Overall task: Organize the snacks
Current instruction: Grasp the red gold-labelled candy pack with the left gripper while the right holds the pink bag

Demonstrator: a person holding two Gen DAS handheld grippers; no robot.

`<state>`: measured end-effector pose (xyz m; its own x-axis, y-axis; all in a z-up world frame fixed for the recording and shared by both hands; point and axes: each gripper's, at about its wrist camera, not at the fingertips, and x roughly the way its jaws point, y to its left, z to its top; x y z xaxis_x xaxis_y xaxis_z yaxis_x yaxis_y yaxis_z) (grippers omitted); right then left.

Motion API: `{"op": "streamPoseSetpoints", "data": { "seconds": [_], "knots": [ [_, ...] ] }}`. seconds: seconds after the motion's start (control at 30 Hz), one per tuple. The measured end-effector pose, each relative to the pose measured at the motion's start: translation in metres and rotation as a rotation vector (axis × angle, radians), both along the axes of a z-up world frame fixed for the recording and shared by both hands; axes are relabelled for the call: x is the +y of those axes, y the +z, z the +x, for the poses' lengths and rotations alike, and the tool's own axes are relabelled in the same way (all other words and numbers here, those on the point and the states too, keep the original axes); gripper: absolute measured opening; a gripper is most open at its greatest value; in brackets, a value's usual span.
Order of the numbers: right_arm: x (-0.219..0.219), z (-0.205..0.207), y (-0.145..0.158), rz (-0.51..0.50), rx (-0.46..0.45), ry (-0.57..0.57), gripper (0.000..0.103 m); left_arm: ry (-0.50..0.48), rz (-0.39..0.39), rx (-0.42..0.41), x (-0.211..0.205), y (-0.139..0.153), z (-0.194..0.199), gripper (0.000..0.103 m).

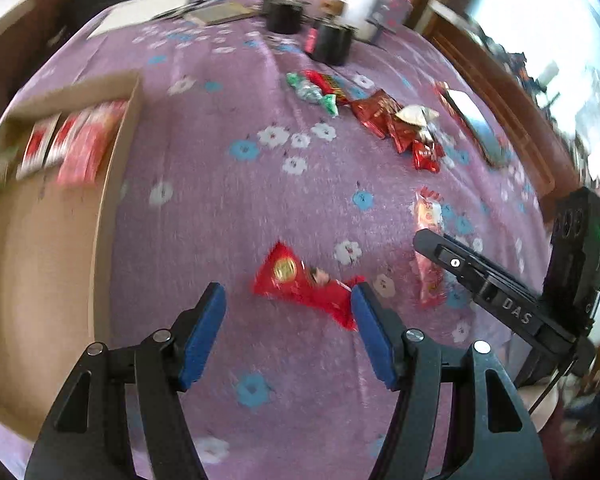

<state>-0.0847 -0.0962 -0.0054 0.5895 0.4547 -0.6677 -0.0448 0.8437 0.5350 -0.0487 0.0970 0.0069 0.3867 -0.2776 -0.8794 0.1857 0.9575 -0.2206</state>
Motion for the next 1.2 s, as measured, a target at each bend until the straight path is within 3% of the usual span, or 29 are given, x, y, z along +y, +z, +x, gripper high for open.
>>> {"op": "streamPoseSetpoints", "data": {
  "seconds": [0.13,0.4,0.43,0.47,0.5,0.53,0.63,0.8,0.83,0.93,0.97,1.1,1.2],
  "knots": [
    [0.001,0.000,0.000,-0.005,-0.002,-0.001,0.030,0.077,-0.072,-0.022,-0.015,-0.005,0.000,0.064],
    [-0.002,-0.001,0.000,0.005,-0.001,-0.018,0.030,0.055,0.077,-0.104,-0.042,-0.021,0.016,0.064],
    [-0.002,-0.001,0.000,0.005,-0.002,-0.018,0.030,0.045,0.085,-0.111,-0.042,-0.022,0.015,0.059],
    [-0.002,-0.001,0.000,0.003,-0.002,-0.018,0.030,0.039,0.102,-0.125,-0.041,-0.021,0.014,0.037],
    [-0.002,-0.001,0.000,0.001,-0.003,-0.018,0.030,0.029,0.117,-0.135,-0.040,-0.021,0.014,0.027],
    [-0.002,-0.001,0.000,-0.002,-0.003,-0.017,0.030,0.022,0.109,-0.133,-0.036,-0.020,0.014,0.021],
    [-0.002,-0.001,-0.001,-0.005,-0.004,-0.017,0.030,0.037,0.073,-0.112,-0.023,-0.019,0.015,0.018],
    [-0.001,-0.001,0.001,-0.001,-0.006,-0.013,0.033,0.010,0.012,-0.108,-0.014,-0.013,0.004,0.020],
    [0.000,-0.001,0.001,-0.007,-0.007,-0.013,0.034,0.003,0.023,-0.114,-0.013,-0.011,0.000,0.026],
    [0.003,-0.002,0.002,-0.019,-0.012,-0.007,0.037,0.009,0.030,-0.144,-0.007,-0.002,-0.007,0.059],
    [0.004,-0.002,0.002,-0.019,-0.014,-0.005,0.038,0.019,0.036,-0.166,-0.005,0.002,-0.007,0.062],
    [0.006,-0.001,0.004,-0.028,-0.008,0.003,0.040,0.051,0.072,-0.197,-0.003,0.006,0.007,0.062],
    [0.012,0.002,0.007,-0.061,0.001,0.024,0.045,0.056,0.158,-0.192,-0.012,-0.005,0.022,0.062]
  ]
}}
